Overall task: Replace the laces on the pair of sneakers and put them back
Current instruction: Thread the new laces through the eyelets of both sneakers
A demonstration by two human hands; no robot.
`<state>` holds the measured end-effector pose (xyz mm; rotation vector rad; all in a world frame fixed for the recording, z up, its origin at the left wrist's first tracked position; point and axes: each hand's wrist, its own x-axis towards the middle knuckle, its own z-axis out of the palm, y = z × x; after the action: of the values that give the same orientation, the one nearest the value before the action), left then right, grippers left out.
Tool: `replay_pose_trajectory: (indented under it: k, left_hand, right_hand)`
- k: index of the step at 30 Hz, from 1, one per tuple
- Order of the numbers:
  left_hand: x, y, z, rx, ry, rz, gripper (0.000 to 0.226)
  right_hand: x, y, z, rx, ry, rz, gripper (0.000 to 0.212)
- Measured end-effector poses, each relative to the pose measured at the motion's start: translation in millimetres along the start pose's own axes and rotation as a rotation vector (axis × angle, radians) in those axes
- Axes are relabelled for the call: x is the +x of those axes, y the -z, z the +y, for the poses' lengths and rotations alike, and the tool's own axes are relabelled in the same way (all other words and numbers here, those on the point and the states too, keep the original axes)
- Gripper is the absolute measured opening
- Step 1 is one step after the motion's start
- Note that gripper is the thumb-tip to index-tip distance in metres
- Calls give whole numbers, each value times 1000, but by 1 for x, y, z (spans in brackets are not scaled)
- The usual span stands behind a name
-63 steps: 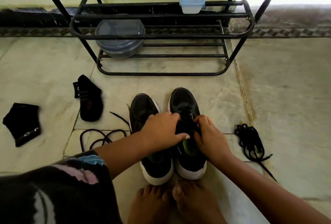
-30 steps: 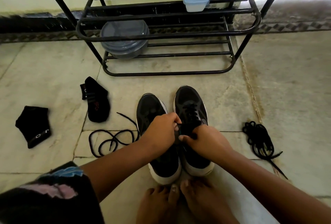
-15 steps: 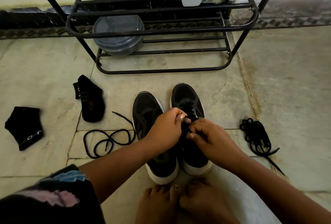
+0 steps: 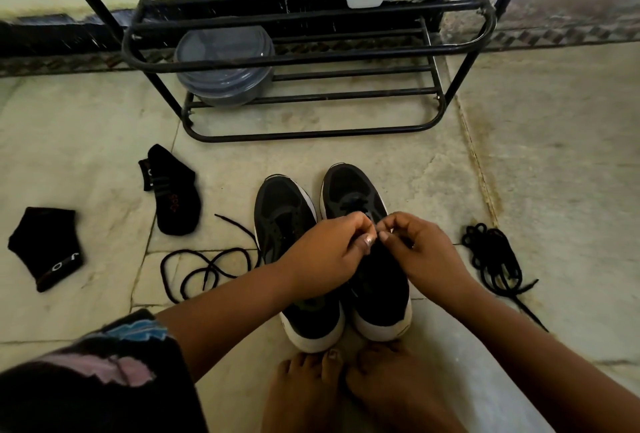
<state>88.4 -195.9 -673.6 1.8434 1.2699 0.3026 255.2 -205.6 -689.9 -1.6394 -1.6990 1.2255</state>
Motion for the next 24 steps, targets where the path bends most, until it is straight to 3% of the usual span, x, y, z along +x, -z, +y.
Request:
replay_pose_trajectory:
  k: [5, 8, 13, 16, 21, 24]
  left_hand:
    - [-3, -2, -6, 100, -136, 45, 8]
    - [-3, 1, -7, 123, -146, 48, 11]
    - [-1, 9, -3, 239, 75, 124, 14]
    - [4, 25, 5, 103, 294, 156, 12]
    - [12, 47, 44, -517, 513, 38, 19]
    - [12, 51, 45, -324, 529, -115, 13]
  right_hand:
    - [4, 13, -3, -157, 45, -251, 24]
    - [8, 20, -1, -172, 30, -297, 25]
    - [10, 20, 1, -133, -3, -263, 19]
    - [7, 11, -1, -119, -13, -261, 19]
    - [7, 5, 2, -113, -23, -239, 18]
    - [6, 6, 7, -126, -17, -191, 17]
